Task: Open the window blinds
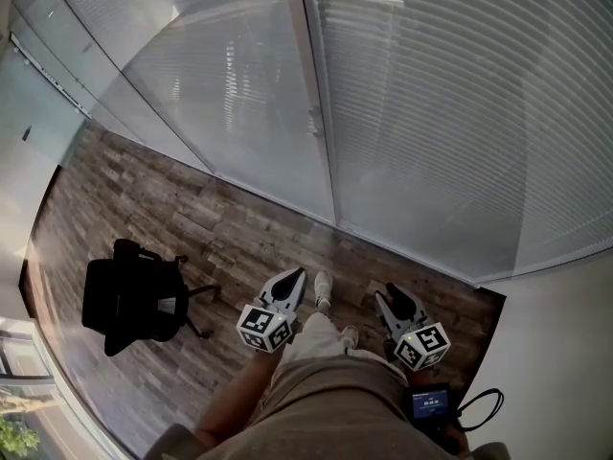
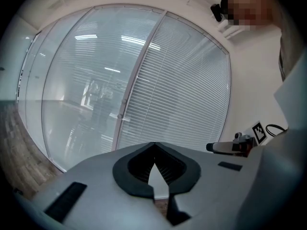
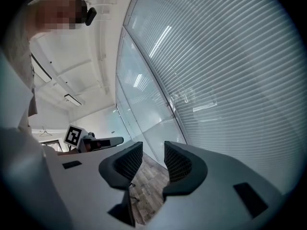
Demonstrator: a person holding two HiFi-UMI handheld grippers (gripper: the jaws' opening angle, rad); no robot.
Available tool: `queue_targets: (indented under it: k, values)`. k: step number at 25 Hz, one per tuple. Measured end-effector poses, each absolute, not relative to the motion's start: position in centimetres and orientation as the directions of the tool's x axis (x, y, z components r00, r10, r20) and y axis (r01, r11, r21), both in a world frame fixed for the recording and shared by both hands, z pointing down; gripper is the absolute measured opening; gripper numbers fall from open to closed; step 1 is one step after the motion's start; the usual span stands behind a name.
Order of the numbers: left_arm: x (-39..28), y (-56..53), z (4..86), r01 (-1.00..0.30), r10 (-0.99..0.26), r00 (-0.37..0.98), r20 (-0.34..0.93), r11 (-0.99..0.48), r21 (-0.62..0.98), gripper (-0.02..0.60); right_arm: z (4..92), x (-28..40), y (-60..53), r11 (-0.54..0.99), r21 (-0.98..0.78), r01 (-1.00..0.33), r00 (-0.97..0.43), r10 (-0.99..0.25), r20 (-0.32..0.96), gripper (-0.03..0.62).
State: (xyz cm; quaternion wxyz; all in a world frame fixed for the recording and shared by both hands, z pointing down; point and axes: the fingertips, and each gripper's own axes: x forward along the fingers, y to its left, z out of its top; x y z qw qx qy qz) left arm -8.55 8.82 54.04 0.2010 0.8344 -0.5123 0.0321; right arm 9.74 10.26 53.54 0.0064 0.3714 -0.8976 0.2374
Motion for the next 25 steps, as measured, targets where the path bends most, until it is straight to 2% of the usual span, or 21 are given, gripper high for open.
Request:
queue_targets:
  k: [25]
  values:
    - [-14.5, -12.7, 54.2, -0.818, -0.787, 0.564, 0.250, -0.493, 0.295, 0.014, 54.0, 2.7, -9.8, 0.548, -0.421, -0.723, -0.660, -0.728, 0.185, 0.126]
